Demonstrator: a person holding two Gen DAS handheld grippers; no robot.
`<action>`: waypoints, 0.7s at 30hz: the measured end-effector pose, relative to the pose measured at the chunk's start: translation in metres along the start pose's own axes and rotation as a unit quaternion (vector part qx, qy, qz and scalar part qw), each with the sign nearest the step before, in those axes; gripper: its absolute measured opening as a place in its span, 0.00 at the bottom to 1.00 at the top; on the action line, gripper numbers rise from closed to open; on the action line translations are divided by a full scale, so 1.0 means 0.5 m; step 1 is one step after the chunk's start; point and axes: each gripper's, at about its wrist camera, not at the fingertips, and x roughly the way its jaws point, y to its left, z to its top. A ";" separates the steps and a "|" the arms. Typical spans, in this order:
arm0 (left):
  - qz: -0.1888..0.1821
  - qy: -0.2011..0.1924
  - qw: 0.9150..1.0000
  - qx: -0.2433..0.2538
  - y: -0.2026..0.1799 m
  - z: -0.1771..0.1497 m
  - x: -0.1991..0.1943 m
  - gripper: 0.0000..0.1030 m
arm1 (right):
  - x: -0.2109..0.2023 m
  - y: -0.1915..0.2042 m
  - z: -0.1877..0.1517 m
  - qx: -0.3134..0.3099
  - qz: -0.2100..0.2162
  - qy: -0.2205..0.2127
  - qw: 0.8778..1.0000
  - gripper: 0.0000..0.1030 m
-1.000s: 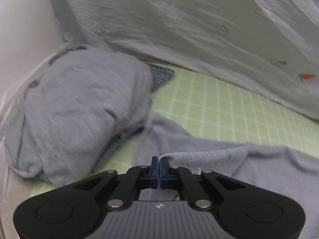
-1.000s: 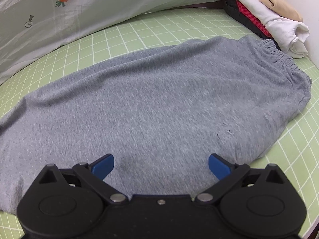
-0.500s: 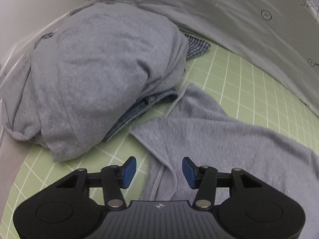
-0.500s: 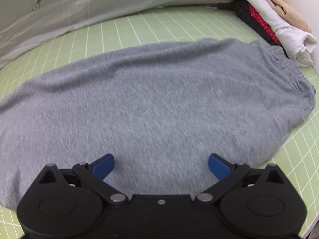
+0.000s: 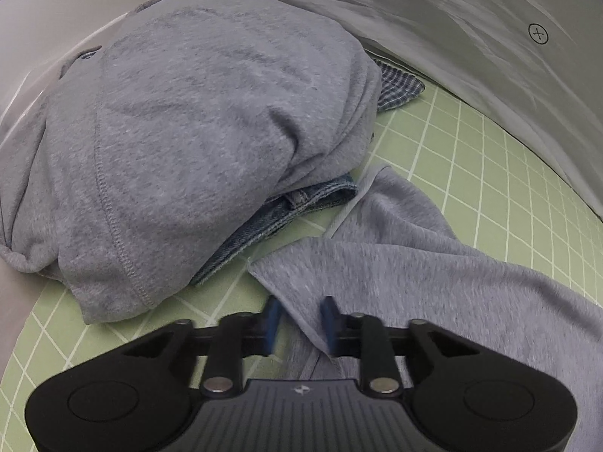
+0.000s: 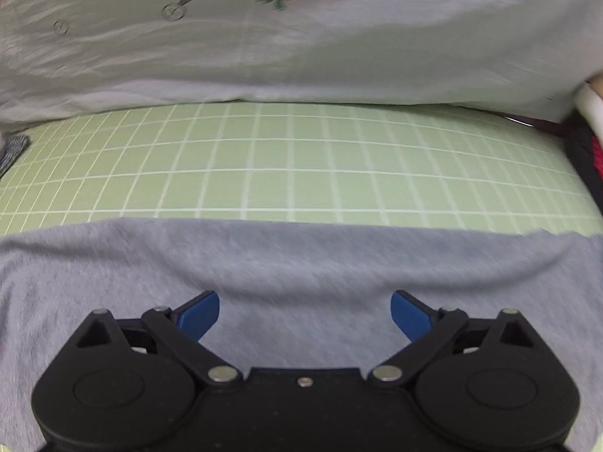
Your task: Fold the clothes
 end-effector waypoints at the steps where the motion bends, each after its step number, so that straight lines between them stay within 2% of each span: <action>1: 0.000 -0.009 1.000 0.004 0.000 0.004 -0.006 0.05 | 0.010 0.010 0.004 -0.008 0.006 0.007 1.000 0.90; 4: -0.002 -0.038 0.999 0.017 -0.001 0.017 -0.024 0.03 | 0.025 0.022 0.008 -0.006 0.021 0.015 1.000 0.82; 6: -0.003 -0.057 0.998 0.026 -0.001 0.025 -0.037 0.02 | 0.024 0.021 0.010 0.008 0.030 0.009 0.999 0.63; 7: 0.000 -0.077 0.996 0.033 -0.002 0.033 -0.053 0.02 | 0.023 0.020 0.011 0.010 0.031 0.007 0.999 0.50; 8: 0.004 -0.099 0.994 0.036 -0.001 0.043 -0.070 0.02 | 0.021 0.018 0.011 0.009 0.030 0.007 0.999 0.46; 10: 0.002 -0.133 0.990 0.034 0.004 0.063 -0.090 0.03 | 0.017 0.015 0.010 0.008 0.028 0.008 1.000 0.44; 11: 0.001 -0.132 0.991 0.032 0.004 0.061 -0.090 0.03 | 0.015 0.013 0.007 0.011 0.026 0.010 1.000 0.44; 14: -0.005 -0.123 0.992 0.029 0.006 0.053 -0.089 0.08 | 0.009 0.008 -0.001 0.019 0.019 0.017 1.000 0.53; 15: -0.006 -0.120 0.992 0.027 0.006 0.050 -0.089 0.11 | 0.004 0.006 -0.005 0.019 0.015 0.018 1.000 0.59; 16: -0.008 -0.117 0.993 0.026 0.006 0.047 -0.089 0.23 | -0.003 0.004 -0.011 0.018 0.010 0.019 1.000 0.67; 17: -0.010 -0.114 0.993 0.025 0.007 0.045 -0.088 0.40 | -0.010 0.002 -0.016 0.016 0.005 0.020 1.000 0.70; 18: -0.012 -0.112 0.993 0.023 0.007 0.042 -0.088 0.49 | -0.020 -0.001 -0.022 0.017 0.001 0.019 1.000 0.76; 19: -0.013 -0.109 0.994 0.022 0.008 0.039 -0.088 0.65 | -0.030 -0.006 -0.030 0.021 -0.002 0.018 1.000 0.80; 20: -0.015 -0.106 0.994 0.021 0.008 0.037 -0.088 0.74 | -0.041 -0.012 -0.038 0.027 -0.002 0.018 0.999 0.80; 21: -0.016 -0.100 0.995 0.014 0.012 0.029 -0.087 0.74 | -0.049 -0.018 -0.046 0.034 -0.001 0.020 0.999 0.81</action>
